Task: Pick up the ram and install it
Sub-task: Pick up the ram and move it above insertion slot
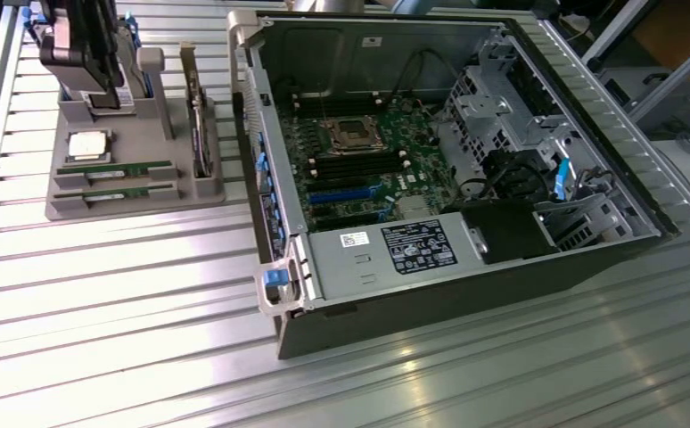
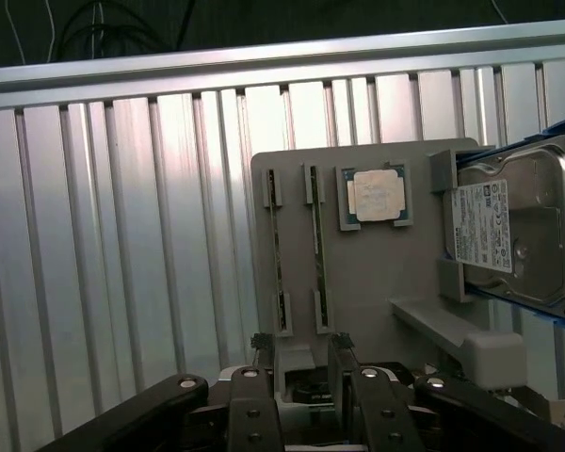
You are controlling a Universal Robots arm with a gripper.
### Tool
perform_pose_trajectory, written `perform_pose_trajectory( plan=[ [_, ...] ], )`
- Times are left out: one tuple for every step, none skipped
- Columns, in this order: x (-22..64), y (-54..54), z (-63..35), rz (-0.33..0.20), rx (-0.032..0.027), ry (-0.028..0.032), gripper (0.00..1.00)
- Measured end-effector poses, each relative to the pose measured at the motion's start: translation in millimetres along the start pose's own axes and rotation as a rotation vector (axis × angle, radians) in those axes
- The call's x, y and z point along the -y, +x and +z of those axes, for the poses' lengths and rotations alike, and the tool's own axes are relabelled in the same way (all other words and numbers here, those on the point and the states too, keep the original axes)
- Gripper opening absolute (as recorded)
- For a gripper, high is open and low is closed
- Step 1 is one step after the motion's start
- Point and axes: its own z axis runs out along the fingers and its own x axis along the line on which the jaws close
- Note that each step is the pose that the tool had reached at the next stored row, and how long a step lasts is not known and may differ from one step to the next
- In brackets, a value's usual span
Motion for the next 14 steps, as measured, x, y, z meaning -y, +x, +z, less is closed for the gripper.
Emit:
perform_pose_trajectory(
  plan=[
    [0.0, 0.0, 0.3, 0.000, 0.0000, 0.0000, 0.36],
    [0.0, 0.0, 0.6, 0.000, 0.0000, -0.0001, 0.36],
    [0.0, 0.0, 1.0, 0.000, 0.0000, 0.0000, 0.36],
    [0.1, 0.0, 1.3, 0.000, 0.0000, 0.0000, 0.36],
    [0.1, 0.0, 1.5, 0.000, 0.0000, -0.0001, 0.36],
    [0.1, 0.0, 1.6, 0.000, 0.0000, -0.0001, 0.36],
    [0.1, 0.0, 1.9, 0.000, 0.0000, -0.0001, 0.36],
    [0.1, 0.0, 2.4, 0.000, 0.0000, 0.0000, 0.36],
    [0.1, 0.1, 2.6, 0.000, 0.0000, -0.0001, 0.36],
    [0.1, 0.0, 2.8, 0.000, 0.0000, -0.0001, 0.36],
    [0.1, 0.1, 3.0, 0.000, 0.0000, 0.0000, 0.36],
    [0.1, 0.1, 3.2, 0.000, 0.0000, -0.0001, 0.36],
    [0.2, 0.1, 3.5, 0.000, 0.0000, 0.0000, 0.36],
    [0.2, 0.1, 3.9, 0.000, 0.0000, 0.0000, 0.36]
  ],
)
